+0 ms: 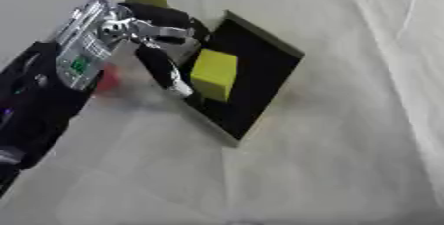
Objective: Pick up objects on the table and place them in the box.
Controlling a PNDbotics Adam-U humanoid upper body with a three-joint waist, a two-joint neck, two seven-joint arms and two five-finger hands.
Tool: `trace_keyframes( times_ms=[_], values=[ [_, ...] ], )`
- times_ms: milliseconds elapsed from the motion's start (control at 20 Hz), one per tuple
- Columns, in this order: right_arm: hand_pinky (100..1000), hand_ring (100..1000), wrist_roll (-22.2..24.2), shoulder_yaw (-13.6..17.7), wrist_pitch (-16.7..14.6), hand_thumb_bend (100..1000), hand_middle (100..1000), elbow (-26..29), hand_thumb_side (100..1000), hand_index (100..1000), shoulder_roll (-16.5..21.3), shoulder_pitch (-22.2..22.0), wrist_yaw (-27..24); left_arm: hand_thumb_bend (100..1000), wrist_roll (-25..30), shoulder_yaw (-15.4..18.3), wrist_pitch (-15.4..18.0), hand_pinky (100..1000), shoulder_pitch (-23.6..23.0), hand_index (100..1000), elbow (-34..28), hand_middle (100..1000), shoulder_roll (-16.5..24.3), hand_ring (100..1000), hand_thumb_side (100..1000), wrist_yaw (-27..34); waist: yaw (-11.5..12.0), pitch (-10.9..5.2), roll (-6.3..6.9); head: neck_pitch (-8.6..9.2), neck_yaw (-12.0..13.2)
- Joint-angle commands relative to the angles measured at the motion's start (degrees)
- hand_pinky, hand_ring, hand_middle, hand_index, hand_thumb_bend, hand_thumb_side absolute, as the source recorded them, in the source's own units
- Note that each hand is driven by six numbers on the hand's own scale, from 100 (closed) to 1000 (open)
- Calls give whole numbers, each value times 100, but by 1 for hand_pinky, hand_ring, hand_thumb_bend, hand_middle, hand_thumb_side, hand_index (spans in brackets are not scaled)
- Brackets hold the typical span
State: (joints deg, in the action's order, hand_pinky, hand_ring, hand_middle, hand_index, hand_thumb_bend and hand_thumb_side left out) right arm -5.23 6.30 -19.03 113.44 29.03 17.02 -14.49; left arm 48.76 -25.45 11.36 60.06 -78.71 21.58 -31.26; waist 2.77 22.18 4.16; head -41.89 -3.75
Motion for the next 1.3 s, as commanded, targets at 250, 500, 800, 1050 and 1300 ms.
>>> trace_keyframes(
  times_ms=[250, 500, 800, 1050, 1300],
  values=[
    [838, 873, -41, 60, 19, 100, 713, 116, 667, 772, 158, -42, 26, 472, 10, 422, -472, 926, 110, 917, -1354, 772, 835, 878, 538, 754, 116, -172, 83, -63, -96],
    [838, 872, -80, 88, 9, 100, 713, 116, 664, 772, 192, -91, 48, 415, -3, 673, -807, 904, -125, 910, -1859, 756, 1368, 859, 470, 1239, 203, -216, 72, -31, -140],
    [838, 872, -114, 110, 2, 100, 713, 116, 665, 772, 199, -133, 74, 452, -6, 866, -998, 865, -593, 923, -2080, 741, 1933, 812, 444, 1394, 297, -231, 24, -7, -162],
    [839, 872, -112, 115, -11, 100, 713, 116, 664, 772, 191, -132, 75, 528, -29, 903, -1031, 875, -907, 929, -1939, 757, 2150, 831, 466, 1232, 343, -234, -37, -1, -166],
    [839, 872, -109, 119, -3, 100, 713, 116, 664, 772, 166, -139, 76, 597, -155, 950, -973, 899, -1183, 932, -1787, 782, 2291, 862, 447, 938, 360, -219, -66, 14, -103]
  ],
)
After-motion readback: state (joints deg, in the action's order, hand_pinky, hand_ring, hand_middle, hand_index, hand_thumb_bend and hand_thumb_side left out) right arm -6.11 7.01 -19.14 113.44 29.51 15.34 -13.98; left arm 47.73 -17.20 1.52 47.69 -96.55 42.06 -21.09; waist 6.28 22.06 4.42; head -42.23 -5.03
